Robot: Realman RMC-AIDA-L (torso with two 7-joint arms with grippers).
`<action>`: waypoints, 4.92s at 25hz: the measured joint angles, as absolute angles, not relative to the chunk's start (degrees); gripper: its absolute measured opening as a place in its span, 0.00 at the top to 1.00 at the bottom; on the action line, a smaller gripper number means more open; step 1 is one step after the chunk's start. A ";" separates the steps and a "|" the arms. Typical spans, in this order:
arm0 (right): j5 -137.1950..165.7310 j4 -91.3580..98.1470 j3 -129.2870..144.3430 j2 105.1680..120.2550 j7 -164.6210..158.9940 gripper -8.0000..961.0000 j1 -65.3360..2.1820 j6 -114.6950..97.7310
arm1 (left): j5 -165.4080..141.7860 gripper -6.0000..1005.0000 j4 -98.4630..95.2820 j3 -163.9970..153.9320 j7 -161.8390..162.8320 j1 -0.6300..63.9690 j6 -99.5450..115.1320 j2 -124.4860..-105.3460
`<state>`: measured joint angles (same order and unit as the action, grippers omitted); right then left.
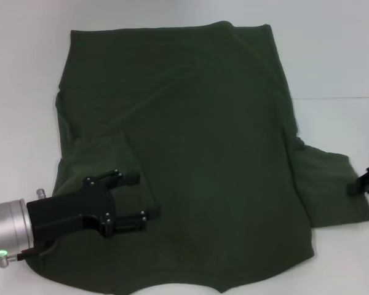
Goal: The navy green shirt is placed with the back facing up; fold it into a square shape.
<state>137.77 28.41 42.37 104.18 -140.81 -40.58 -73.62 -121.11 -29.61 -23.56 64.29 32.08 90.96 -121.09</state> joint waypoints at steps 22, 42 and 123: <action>147.50 41.99 40.86 103.09 -134.59 0.98 -42.57 -77.42 | -121.04 0.12 -29.97 -22.76 67.06 31.95 91.42 -120.84; 149.62 41.54 48.22 108.47 -131.99 0.98 -56.34 -78.21 | -119.21 0.12 -30.06 -22.76 67.24 31.74 91.75 -120.84; 135.08 20.57 47.20 113.84 -140.46 0.03 -51.07 -48.77 | -118.82 0.12 -30.23 -23.29 66.79 32.00 92.47 -120.93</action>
<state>135.08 20.57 47.20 113.84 -140.46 -51.07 -48.77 -118.82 -30.23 -23.29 66.79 32.00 92.47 -120.93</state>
